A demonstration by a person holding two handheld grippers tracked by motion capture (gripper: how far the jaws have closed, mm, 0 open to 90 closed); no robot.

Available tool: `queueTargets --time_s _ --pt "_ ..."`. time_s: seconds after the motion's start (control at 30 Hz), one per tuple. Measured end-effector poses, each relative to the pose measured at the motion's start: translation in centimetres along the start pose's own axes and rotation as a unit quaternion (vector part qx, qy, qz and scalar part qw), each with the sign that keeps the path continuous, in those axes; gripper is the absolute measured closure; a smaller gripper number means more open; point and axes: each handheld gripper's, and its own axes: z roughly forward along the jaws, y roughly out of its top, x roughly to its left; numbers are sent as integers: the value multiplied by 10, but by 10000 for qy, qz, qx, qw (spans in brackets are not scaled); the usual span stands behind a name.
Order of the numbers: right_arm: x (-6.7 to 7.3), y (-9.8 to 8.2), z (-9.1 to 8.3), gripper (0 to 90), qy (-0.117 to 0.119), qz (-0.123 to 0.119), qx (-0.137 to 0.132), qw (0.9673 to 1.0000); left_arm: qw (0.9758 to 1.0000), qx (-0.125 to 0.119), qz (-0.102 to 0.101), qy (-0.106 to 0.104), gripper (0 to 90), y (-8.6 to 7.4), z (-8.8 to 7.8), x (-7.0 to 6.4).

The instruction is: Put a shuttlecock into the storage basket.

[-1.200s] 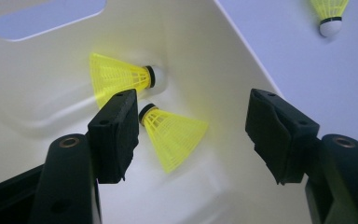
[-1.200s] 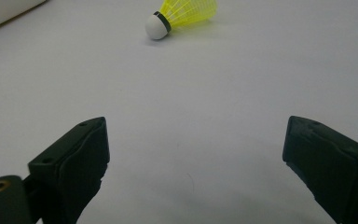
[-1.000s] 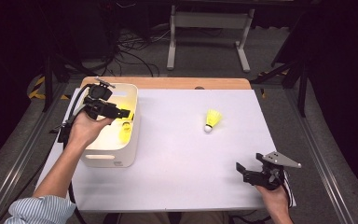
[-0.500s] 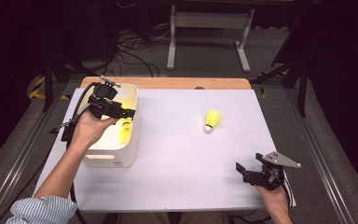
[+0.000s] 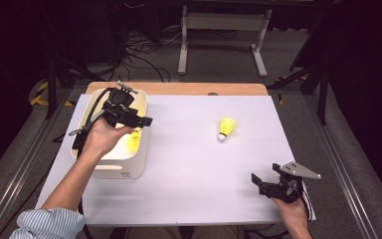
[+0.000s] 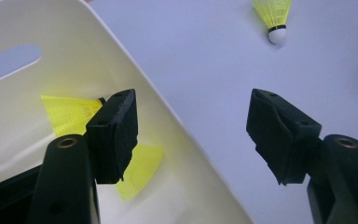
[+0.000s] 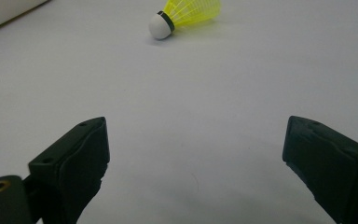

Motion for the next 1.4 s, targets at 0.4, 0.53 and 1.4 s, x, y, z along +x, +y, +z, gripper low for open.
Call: queueTargets --time_s 0.4,0.53,1.4 --pt "3 2 1 78 25 -29 26 10000 9999 -13 145 -82 343 10 6 -9" --pt "4 3 1 78 -7 -52 7 10000 9997 2 225 -83 342 12 8 -15" --pt "13 17 8 70 281 -145 290 9991 9991 83 389 -114 339 6 16 -25"
